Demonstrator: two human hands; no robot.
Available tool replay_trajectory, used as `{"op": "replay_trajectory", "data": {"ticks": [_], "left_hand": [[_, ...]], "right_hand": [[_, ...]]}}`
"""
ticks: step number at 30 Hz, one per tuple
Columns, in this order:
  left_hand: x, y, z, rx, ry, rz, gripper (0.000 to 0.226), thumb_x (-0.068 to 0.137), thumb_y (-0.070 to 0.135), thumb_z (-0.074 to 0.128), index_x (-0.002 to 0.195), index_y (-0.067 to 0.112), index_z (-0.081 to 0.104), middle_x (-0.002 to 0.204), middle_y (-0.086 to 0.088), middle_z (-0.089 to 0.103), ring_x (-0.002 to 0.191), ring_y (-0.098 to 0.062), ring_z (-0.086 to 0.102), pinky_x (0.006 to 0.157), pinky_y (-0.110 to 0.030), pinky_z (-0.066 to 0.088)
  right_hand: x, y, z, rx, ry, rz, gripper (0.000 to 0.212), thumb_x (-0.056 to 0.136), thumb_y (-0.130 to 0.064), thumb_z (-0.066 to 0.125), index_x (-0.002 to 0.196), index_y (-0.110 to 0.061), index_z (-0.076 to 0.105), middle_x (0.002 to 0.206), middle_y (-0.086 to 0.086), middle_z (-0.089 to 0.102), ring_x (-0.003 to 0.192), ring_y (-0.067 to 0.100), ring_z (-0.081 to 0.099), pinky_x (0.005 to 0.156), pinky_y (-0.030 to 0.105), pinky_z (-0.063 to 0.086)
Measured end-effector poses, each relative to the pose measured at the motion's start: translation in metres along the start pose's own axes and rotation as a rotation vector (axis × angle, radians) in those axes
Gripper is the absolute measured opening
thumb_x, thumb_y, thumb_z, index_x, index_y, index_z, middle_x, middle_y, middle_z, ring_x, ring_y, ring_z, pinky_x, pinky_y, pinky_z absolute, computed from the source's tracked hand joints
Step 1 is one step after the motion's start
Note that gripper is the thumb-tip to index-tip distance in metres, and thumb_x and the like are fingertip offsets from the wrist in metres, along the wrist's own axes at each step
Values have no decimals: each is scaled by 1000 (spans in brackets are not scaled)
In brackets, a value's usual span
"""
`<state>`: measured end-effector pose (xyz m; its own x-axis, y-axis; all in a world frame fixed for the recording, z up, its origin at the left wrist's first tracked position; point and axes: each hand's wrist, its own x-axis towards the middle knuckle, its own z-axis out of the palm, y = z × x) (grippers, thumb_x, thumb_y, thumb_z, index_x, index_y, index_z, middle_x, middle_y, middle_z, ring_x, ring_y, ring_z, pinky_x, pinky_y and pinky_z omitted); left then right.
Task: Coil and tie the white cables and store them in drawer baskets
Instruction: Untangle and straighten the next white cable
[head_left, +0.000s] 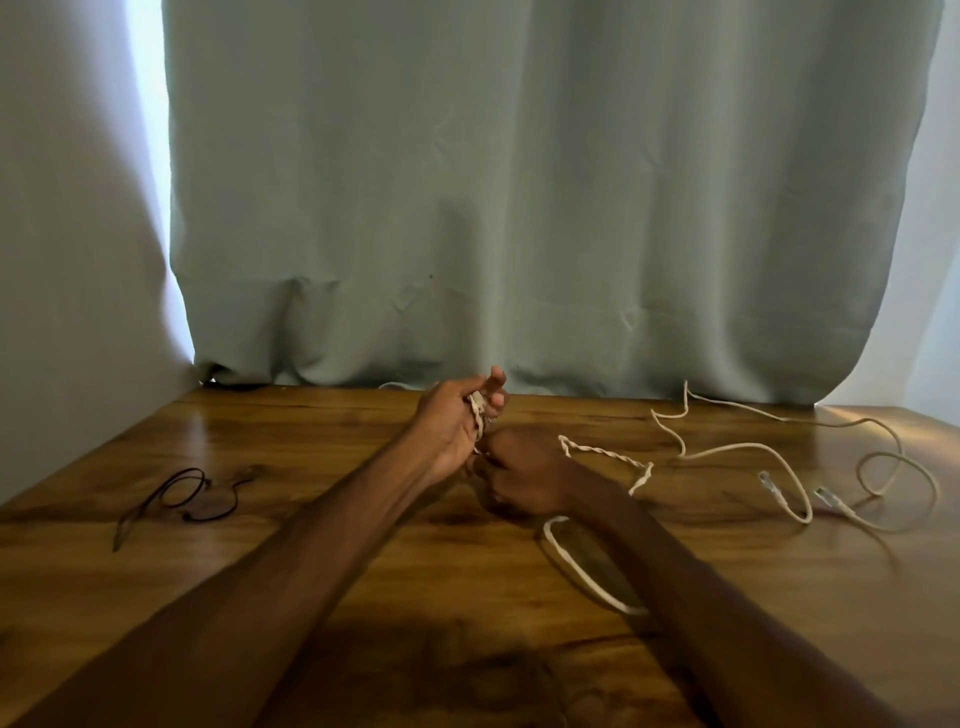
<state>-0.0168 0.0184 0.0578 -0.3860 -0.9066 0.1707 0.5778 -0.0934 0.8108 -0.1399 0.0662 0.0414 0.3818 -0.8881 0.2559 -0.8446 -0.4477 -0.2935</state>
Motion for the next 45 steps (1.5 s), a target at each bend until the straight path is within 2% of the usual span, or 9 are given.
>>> {"op": "replay_trajectory", "data": {"ticks": [9, 12, 15, 20, 29, 35, 38, 42, 45], "left_hand": [[18, -6, -12, 238, 279, 120, 33, 105, -3, 42, 75, 8, 53, 83, -4, 66, 54, -13, 54, 49, -21, 40], [20, -6, -18, 304, 285, 138, 11, 105, -1, 42, 103, 7, 48, 87, -4, 66, 44, -7, 54, 54, -26, 41], [21, -7, -27, 445, 294, 150, 24, 105, 2, 43, 126, 13, 38, 86, -4, 66, 49, -7, 57, 58, -28, 43], [7, -12, -23, 799, 76, 142, 24, 107, 19, 43, 97, 12, 64, 70, -9, 60, 47, -12, 50, 51, -26, 38], [-18, -7, 5, 665, -171, 25, 44, 110, 41, 36, 103, 8, 65, 58, 5, 64, 37, -2, 32, 33, -17, 24], [-20, 1, 20, 407, -347, -169, 42, 109, 37, 38, 79, 10, 53, 44, 9, 28, 28, -3, 19, 34, -20, 7], [-18, 0, 24, 186, -460, -194, 37, 106, 36, 40, 80, 13, 54, 43, 12, 28, 26, -3, 22, 43, -26, -2], [-11, 5, 17, 14, -380, -142, 36, 107, 36, 39, 98, 12, 64, 43, 10, 30, 30, -3, 28, 41, -23, 14], [-7, 11, 7, -83, -261, -69, 36, 106, 29, 41, 122, 3, 61, 52, 7, 34, 37, -4, 33, 42, -20, 29]], "right_hand": [[0, -1, -15, -98, 66, -72, 23, 91, -24, 60, 70, -18, 68, 65, -5, 63, 60, 7, 56, 57, 33, 44], [-3, 0, -26, -66, 163, -82, 26, 84, -24, 62, 57, -23, 61, 55, -4, 57, 51, 8, 51, 51, 32, 40], [-7, 7, -35, -24, 304, -46, 26, 80, -39, 57, 77, -20, 75, 68, -2, 71, 62, 15, 64, 61, 39, 54], [-8, 19, -41, -66, 479, -80, 22, 93, -36, 62, 93, -22, 79, 81, -7, 75, 71, 10, 64, 65, 32, 50], [-9, 40, -38, -63, 591, -122, 34, 100, -48, 48, 107, -28, 75, 89, -5, 69, 81, 11, 60, 70, 41, 51], [-8, 53, -29, 13, 674, -164, 41, 94, 0, 56, 130, -14, 69, 93, -1, 70, 85, 0, 62, 77, 25, 51], [-8, 50, -22, 103, 587, -153, 32, 90, 10, 59, 105, -14, 73, 91, -24, 72, 87, -10, 66, 75, 15, 49], [6, 41, -2, 8, 390, -71, 20, 87, -11, 53, 96, -13, 71, 87, 5, 75, 75, 22, 69, 65, 41, 54], [7, 25, 7, -149, 240, -28, 14, 91, -18, 50, 93, -14, 63, 76, 3, 63, 62, 23, 57, 56, 34, 42]]}}
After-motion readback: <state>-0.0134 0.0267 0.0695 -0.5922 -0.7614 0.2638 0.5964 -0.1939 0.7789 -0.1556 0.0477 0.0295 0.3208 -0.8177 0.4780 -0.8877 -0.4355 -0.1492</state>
